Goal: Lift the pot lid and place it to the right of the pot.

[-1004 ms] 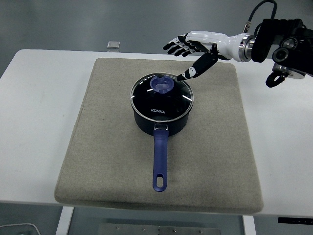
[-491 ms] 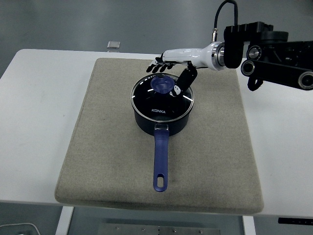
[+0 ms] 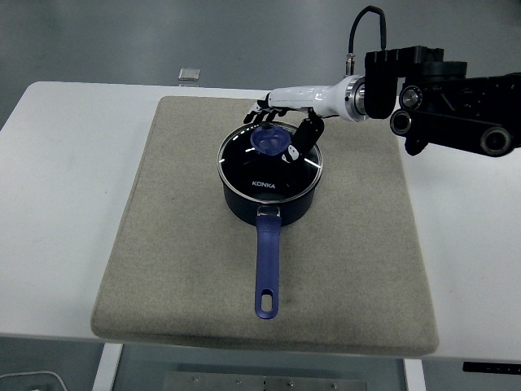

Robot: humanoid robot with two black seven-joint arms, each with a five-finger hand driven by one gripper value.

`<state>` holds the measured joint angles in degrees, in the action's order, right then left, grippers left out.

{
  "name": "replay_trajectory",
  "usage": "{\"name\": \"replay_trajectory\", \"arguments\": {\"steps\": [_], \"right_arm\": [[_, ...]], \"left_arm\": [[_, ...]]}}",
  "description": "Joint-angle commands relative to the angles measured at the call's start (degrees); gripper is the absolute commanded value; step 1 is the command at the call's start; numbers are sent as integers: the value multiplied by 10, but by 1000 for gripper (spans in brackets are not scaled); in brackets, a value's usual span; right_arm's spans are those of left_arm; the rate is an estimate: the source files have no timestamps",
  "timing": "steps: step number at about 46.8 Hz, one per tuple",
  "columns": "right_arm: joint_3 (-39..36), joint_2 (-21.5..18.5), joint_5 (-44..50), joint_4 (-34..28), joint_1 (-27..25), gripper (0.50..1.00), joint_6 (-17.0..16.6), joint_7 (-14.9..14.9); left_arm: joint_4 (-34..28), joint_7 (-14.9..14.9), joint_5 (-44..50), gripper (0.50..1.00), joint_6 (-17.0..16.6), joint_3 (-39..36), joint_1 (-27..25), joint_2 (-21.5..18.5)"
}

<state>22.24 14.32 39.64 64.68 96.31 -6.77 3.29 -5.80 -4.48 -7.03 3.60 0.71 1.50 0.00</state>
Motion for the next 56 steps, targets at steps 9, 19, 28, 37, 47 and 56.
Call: {"name": "replay_trajectory", "arguments": {"steps": [9, 19, 28, 37, 47, 56], "right_arm": [[0, -4, 0, 0, -1, 797, -1, 0], [0, -4, 0, 0, -1, 770, -3, 0], [0, -5, 0, 0, -2, 731, -4, 0], [0, -4, 2, 0, -2, 684, -4, 0], [0, -3, -1, 0, 0, 623, -6, 0], [-1, -3, -6, 0, 2, 547, -8, 0]], "left_arm": [[0, 0, 0, 1000, 0, 0, 0, 0], [0, 0, 0, 1000, 0, 0, 0, 0], [0, 0, 0, 1000, 0, 0, 0, 0], [0, 0, 0, 1000, 0, 0, 0, 0], [0, 0, 0, 1000, 0, 0, 0, 0], [0, 0, 0, 1000, 0, 0, 0, 0]]}}
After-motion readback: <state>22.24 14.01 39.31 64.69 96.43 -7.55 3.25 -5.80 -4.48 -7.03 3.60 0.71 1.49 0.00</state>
